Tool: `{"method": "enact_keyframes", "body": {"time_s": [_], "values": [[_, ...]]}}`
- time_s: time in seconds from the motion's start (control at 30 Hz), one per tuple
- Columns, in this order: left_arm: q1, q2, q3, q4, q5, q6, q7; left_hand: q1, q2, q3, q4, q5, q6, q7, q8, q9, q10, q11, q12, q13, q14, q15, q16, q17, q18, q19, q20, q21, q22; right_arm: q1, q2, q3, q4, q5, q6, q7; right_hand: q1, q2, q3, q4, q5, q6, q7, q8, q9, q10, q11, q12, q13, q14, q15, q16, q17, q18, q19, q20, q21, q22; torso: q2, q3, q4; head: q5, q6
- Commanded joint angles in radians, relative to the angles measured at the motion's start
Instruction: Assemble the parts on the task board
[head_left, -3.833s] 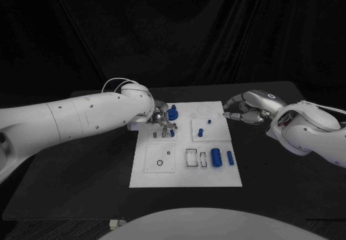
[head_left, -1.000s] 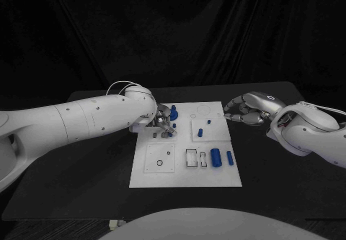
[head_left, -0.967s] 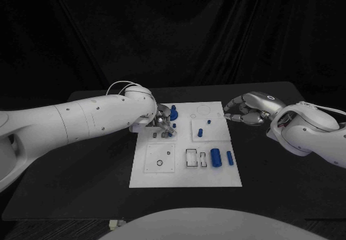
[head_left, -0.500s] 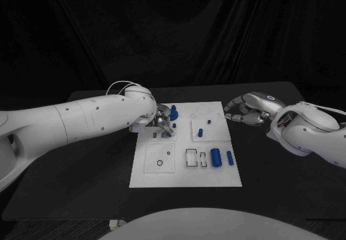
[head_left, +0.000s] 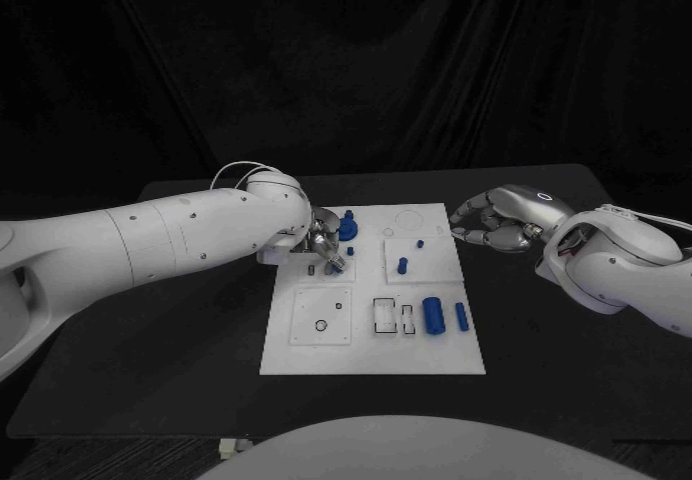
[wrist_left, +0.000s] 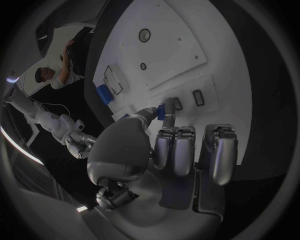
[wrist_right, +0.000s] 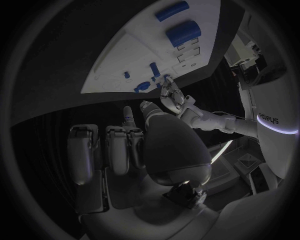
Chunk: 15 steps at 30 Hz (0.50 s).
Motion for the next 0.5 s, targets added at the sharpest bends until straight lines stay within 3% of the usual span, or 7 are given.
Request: {"method": "enact_keyframes", "body": {"time_s": [0.03,0.23,0.5], "values": [[-0.002,-0.005,0.001,0.007,0.001,-0.033,0.035,-0.014,-0.004,0.043,-0.022,0.009,0.008,-0.003,-0.003,0.01,0.104,0.007,0.003,0.263,0.106,0.004,0.003,0.263,0.015,0.036,0.005,-0.006,0.217,-0.003,-0.001,0.001,0.0,-0.002,0.008,-0.023,0.005,0.005,0.008,0.002,0.008,0.0,0.004,-0.005,-0.001,0.105,0.01,0.003,0.263,0.097,0.01,-0.006,0.226,-0.005,0.084,0.009,-0.007,0.249,0.0,-0.0002,0.0001,0.001,0.0],[-0.002,-0.018,0.001,0.018,0.001,-0.06,0.038,-0.044,-0.024,0.11,-0.047,0.026,0.013,-0.004,0.005,0.034,0.104,0.006,0.003,0.263,0.106,0.003,0.003,0.263,0.015,0.036,0.004,-0.007,0.218,-0.003,-0.003,0.001,0.001,-0.002,0.011,-0.029,0.006,0.005,0.009,0.002,0.01,0.0,0.004,-0.005,-0.002,0.105,0.01,0.003,0.263,0.097,0.01,-0.006,0.226,-0.005,0.084,0.009,-0.008,0.248,0.0,-0.0003,0.0002,0.002,0.0],[-0.002,-0.046,0.001,0.048,0.001,-0.082,0.018,-0.055,-0.032,0.135,-0.06,0.029,0.016,-0.005,0.01,0.044,0.104,0.004,0.003,0.263,0.106,0.001,0.003,0.263,0.016,0.033,0.003,-0.01,0.217,-0.003,-0.006,0.001,0.001,0.016,0.013,-0.035,0.011,0.007,0.015,0.0,0.018,0.001,0.004,-0.005,-0.002,0.105,0.01,0.003,0.263,0.096,0.01,-0.007,0.223,-0.005,0.083,0.009,-0.009,0.248,-0.001,-0.0004,0.0001,0.004,0.0]]}}
